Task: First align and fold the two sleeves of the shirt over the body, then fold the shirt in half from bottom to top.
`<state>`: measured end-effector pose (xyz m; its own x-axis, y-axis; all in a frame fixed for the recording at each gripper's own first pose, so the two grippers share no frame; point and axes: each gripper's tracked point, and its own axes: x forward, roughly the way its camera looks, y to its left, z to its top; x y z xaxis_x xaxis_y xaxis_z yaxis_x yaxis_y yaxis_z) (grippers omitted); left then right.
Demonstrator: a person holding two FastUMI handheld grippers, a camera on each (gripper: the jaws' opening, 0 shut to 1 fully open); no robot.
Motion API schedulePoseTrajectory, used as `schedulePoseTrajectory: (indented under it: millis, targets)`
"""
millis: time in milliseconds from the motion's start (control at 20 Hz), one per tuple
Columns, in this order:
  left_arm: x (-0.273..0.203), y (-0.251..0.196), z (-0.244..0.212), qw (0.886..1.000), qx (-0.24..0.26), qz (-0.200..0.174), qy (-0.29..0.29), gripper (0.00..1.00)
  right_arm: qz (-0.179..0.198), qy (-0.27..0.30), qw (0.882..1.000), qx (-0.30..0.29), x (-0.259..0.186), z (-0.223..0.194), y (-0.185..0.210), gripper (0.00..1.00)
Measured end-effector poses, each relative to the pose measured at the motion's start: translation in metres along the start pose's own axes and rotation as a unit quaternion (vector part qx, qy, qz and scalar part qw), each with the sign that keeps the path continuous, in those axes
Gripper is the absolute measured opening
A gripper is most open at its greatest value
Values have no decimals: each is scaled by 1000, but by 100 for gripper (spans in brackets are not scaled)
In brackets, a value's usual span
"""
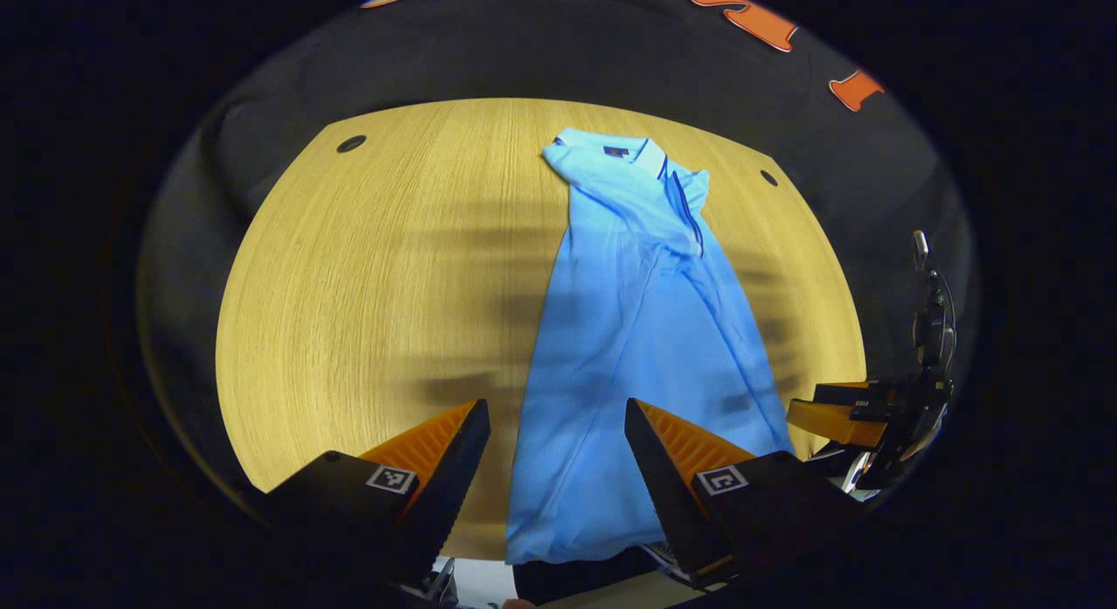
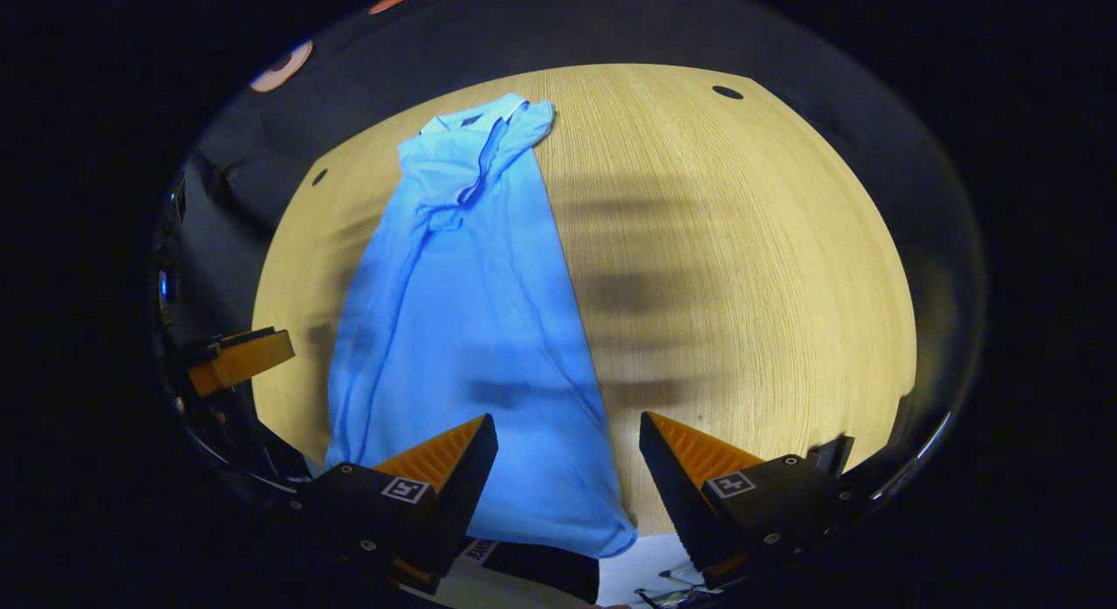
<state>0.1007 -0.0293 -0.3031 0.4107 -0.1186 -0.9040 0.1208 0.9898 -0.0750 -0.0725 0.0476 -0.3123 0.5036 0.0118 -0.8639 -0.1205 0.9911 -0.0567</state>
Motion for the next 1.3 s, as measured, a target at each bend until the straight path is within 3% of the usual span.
schedulePoseTrajectory:
  millis: [150,300,600,1300]
  targets:
    - [-13,9,-37,1000,-14,4,19,100,-14,29,999,-6,-4,-37,-2,99]
    - [-20,16,-75,999,4,16,42,100,-26,55,998,-7,-9,-69,-6,99]
    - [-13,8,-142,995,-6,15,97,100,-28,88,996,19,-3,-107,-2,99]
    - [10,6,-189,988,-28,34,150,100,-48,105,993,-9,17,-136,-6,99]
